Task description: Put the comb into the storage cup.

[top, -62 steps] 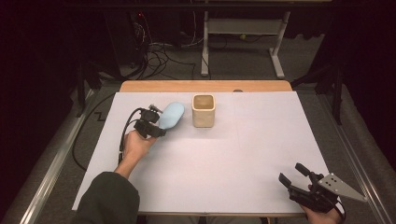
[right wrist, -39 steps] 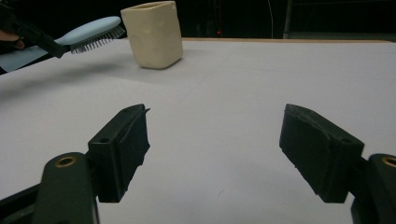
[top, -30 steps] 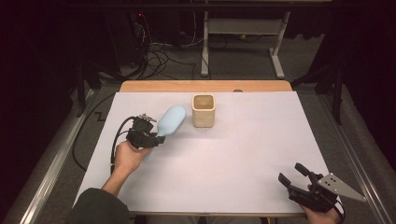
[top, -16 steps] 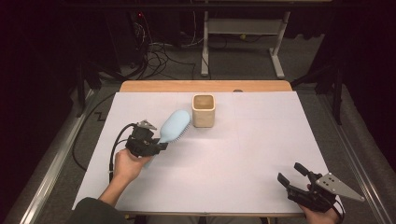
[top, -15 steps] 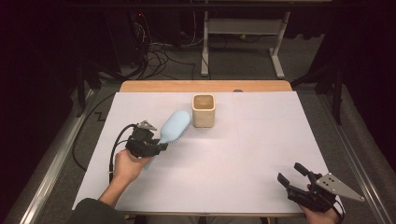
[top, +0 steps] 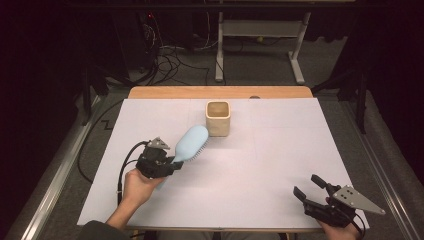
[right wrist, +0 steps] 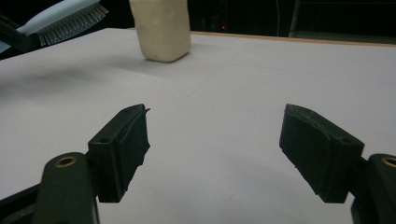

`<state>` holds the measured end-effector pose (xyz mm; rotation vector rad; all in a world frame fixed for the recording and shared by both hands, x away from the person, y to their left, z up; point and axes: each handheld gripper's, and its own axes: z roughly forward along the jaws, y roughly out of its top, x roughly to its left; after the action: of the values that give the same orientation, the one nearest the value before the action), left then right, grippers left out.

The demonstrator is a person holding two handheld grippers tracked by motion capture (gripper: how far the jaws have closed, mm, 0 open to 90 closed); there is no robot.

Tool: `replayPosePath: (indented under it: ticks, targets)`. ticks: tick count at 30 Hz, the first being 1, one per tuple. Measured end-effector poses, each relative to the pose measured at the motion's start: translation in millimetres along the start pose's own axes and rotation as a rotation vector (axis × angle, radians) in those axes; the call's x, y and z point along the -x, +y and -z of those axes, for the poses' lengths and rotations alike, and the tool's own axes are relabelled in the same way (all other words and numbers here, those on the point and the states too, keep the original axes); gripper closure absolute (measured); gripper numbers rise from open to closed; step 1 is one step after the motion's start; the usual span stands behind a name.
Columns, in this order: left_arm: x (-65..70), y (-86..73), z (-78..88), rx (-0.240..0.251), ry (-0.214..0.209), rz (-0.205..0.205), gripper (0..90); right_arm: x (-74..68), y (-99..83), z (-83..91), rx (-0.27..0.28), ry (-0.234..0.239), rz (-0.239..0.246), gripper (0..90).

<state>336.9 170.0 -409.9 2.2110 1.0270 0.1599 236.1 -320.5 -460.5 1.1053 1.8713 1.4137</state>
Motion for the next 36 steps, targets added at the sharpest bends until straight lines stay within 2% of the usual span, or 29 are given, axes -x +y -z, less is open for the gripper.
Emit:
replayPosePath:
  ticks: [9, 16, 20, 28, 36]
  targets:
    - [10.1, -10.1, 1.6, 0.021, -0.028, -0.008, 69.7, -15.4, 4.8, -9.3, -0.023, 0.070, 0.025, 24.0]
    - [19.9, -12.1, 2.5, 0.030, -0.042, -0.034, 69.7, -31.1, 11.8, -16.8, -0.030, 0.119, 0.066, 23.4]
    - [24.8, -12.7, 2.6, 0.029, -0.055, -0.046, 69.7, -38.4, 15.5, -21.7, -0.033, 0.146, 0.074, 23.2]
    - [32.1, -12.9, -1.2, 0.023, -0.067, -0.071, 69.7, -51.6, 21.6, -33.2, -0.054, 0.210, 0.068, 23.3]
    - [39.3, -10.9, -3.9, 0.029, -0.080, -0.091, 69.7, -62.1, 26.3, -43.6, -0.049, 0.250, 0.058, 21.9]
